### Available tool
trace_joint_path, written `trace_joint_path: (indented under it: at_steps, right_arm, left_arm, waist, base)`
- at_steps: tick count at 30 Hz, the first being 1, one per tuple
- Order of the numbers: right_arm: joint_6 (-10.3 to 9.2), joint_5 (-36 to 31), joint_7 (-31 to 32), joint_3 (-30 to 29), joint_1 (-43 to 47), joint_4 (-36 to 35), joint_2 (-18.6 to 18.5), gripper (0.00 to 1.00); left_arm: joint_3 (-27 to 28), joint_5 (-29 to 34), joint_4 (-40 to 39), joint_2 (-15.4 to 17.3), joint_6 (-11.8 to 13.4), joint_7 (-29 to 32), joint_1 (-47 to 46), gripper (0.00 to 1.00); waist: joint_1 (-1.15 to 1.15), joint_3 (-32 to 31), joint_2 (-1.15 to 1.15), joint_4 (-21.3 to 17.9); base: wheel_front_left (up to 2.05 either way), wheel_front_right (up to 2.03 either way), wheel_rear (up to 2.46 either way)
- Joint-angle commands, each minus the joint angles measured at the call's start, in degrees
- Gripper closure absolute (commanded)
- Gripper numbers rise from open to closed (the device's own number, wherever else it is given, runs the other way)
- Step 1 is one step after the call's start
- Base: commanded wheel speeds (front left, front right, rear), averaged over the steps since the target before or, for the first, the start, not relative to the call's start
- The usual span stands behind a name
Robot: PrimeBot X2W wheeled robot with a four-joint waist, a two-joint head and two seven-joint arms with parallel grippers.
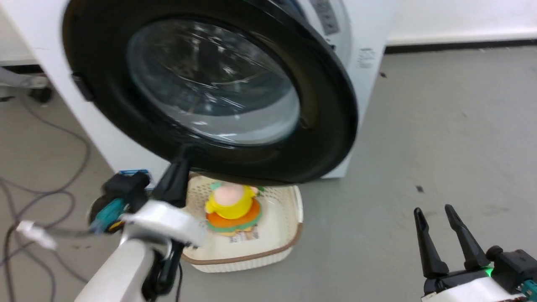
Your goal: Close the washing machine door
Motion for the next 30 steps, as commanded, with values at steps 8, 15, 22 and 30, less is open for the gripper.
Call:
trace_joint_path:
  at_steps: [8, 15, 22, 30]
  right_arm:
    - [0.05, -0.5, -0.3, 1.0, 1.8, -0.6, -0.8, 0.00]
    - [0.05, -0.2, -0.3, 1.3, 2.4, -1.0, -1.1, 0.00]
    - [0.05, 0.0, -0.3, 1.7, 3.5, -1.4, -1.3, 0.00]
    - [0.05, -0.5, -0.3, 3.6, 2.9, -2.4, -2.9, 1.00]
  left_arm:
    - [10.1, 12.0, -13.9, -0.6, 5.2, -0.2, 15.8, 1.00]
    - [16.3, 16.4, -18.8, -5.9, 5.0, -0.2, 25.5, 0.00]
    - [17.2, 19.6, -15.8, -9.2, 1.2, -0.2, 30.2, 0.00]
    - [17.6, 23.4, -13.3, -11.1, -1.4, -0.2, 29.5, 0.00]
  waist:
    - [0.00, -4.1, 0.00, 4.7]
    - [0.00, -5.2, 0.00, 6.2]
    - [0.00, -5.5, 0.00, 7.9]
    - [0.00, -3.9, 0.00, 11.2]
  base:
    - [0.00, 0.00, 0.00]
    - [0.00, 0.00, 0.00]
    - [0.00, 0.00, 0.00]
    - [0.00, 0.00, 0.00]
